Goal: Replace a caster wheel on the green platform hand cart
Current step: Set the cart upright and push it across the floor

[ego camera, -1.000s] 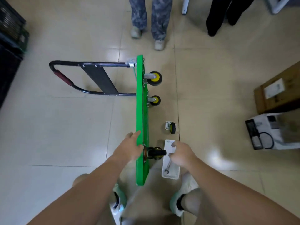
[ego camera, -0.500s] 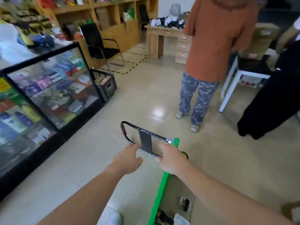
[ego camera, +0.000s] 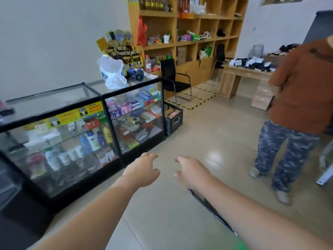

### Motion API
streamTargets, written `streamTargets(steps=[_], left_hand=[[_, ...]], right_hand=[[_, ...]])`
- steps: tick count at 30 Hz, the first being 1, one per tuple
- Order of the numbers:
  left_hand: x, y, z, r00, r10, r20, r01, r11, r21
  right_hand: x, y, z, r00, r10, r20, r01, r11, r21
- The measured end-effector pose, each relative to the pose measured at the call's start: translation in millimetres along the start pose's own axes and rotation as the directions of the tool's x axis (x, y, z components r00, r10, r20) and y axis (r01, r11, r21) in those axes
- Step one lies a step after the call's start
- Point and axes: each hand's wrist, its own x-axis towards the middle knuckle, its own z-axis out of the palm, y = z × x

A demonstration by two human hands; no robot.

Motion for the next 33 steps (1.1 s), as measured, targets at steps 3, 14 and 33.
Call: streamTargets(steps=[3,14,33], left_hand=[[39,-60,-29,1.000,-0.012,-0.008,0.012,1.000,0.023],[126,-223,-133,0.988,-0.141,-0.062,0.145,0.987,0.063],[340,-265,-240,0.973,-0.166,-0.158,0.172,0.985,0.023]], right_hand=[[63,-55,7,1.000,-0.019,-0.018,0.019,1.000,-0.008],[229,-203,9,0.990,-0.138,0.013,0.138,0.990,-0.026],[466,-233,-51,0.967,-0.253,-0.006,0.252,0.966,-0.050]])
